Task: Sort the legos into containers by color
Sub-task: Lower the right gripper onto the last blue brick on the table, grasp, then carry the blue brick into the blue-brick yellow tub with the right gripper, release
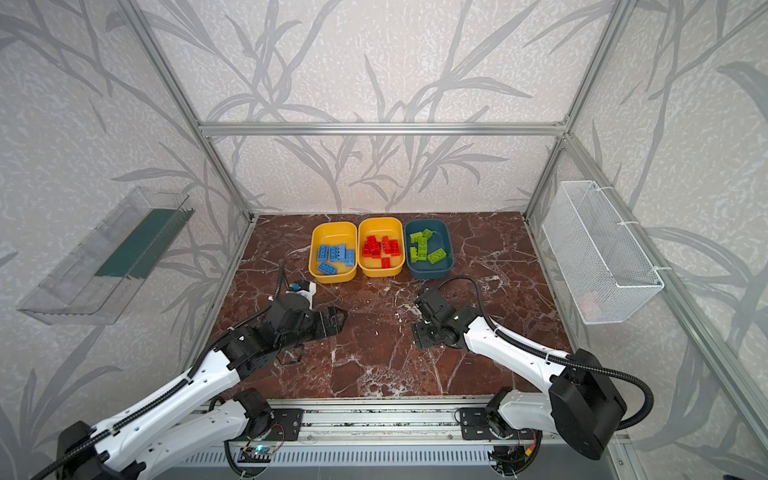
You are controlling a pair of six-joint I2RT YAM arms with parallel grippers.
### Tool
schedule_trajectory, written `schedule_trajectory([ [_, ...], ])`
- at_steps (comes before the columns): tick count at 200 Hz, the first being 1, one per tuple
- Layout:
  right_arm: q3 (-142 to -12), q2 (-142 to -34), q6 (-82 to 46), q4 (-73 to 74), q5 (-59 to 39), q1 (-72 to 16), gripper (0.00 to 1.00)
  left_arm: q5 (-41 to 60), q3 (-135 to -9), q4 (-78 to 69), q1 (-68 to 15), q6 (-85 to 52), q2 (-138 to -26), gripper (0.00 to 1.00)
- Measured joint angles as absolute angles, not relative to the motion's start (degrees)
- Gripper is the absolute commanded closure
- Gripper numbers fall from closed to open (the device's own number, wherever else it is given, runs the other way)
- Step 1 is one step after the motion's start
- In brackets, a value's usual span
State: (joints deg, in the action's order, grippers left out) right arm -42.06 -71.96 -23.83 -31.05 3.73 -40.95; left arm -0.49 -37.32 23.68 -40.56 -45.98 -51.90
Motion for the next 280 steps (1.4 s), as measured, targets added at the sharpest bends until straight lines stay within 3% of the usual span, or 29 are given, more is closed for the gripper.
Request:
schedule_trajectory([
  [25, -41.7, -72.9, -24.5, -30.1, 4.4, -39.8, 0.29, -0.3, -37.3, 21.6, -42.3, -46.1, -55.9, 0.01],
  [66, -42.6, -80.1, -24.8, -28.5, 4.4, -38.2, 0.39, -0.3, -37.9, 20.2, -42.8, -45.9, -60.2, 0.01],
  [112, -49.1, -90.1, -24.7, -30.3, 3.4, -37.4, 0.64, -3.7, -41.3, 22.0, -42.8, -45.6, -63.2, 0.01],
  [141, -51.4, -91.5, -24.5, -31.8, 2.6, -37.4, 0.72, -6.5, -42.7, 23.4, -42.8, -45.1, -64.4, 0.01],
  [180, -57.4, -91.8, -24.1, -35.3, 1.5, -37.4, 0.75, -9.4, -42.9, 25.4, -40.8, -45.0, -64.5, 0.01],
  [229, -70.7, -94.4, -23.4, -36.4, -4.1, -38.0, 0.74, -9.3, -41.5, 26.2, -32.7, -45.1, -60.4, 0.01],
  [280, -94.2, -108.2, -22.2, -34.7, -12.2, -38.3, 0.74, -9.4, -40.8, 27.7, -28.1, -45.0, -56.7, 0.01],
])
